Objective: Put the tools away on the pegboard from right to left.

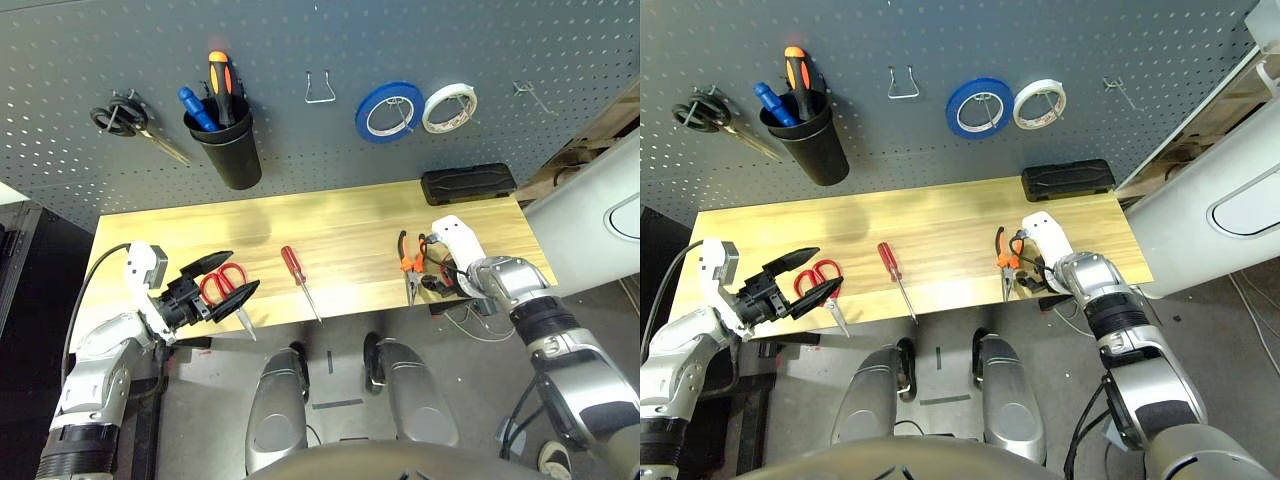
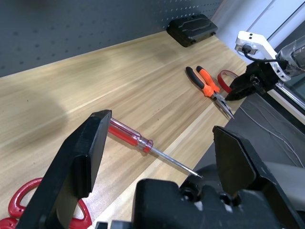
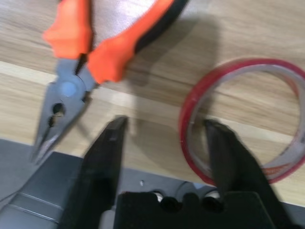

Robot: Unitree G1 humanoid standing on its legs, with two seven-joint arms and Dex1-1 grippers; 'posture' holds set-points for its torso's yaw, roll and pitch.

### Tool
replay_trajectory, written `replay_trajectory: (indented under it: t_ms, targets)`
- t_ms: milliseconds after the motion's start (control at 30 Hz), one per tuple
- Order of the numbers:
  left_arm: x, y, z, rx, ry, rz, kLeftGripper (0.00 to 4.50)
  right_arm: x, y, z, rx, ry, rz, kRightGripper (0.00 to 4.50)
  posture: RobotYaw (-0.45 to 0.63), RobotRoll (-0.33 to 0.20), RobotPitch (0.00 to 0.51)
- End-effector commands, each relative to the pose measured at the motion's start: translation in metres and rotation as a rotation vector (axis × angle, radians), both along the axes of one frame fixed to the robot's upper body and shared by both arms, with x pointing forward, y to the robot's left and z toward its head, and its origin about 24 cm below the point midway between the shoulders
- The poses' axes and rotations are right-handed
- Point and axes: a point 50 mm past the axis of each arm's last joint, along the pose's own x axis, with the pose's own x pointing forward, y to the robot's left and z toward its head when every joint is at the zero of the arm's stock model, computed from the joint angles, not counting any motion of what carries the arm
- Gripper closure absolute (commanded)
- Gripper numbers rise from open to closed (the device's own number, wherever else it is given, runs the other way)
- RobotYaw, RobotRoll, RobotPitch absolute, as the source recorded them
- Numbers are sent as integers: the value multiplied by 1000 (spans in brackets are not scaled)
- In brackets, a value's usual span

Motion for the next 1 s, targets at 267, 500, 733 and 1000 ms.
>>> replay_trajectory:
  t_ms: [267,500,733,1000]
  targets:
    - [10,-8,-1,-5,-14,-12,0,0,-5,-5,14,-19,-64,4457,-6,0,177]
    - [19,-5,11,-37,-63,28,0,7,-16,27,-26,-218,-116,4457,-18,0,141]
    - [20,7,32,-73,-125,95,0,1,-20,70,-80,-494,-140,4457,-15,0,112]
    - [24,18,78,-83,-212,85,0,2,-19,116,-68,-819,-148,4457,-4,0,90]
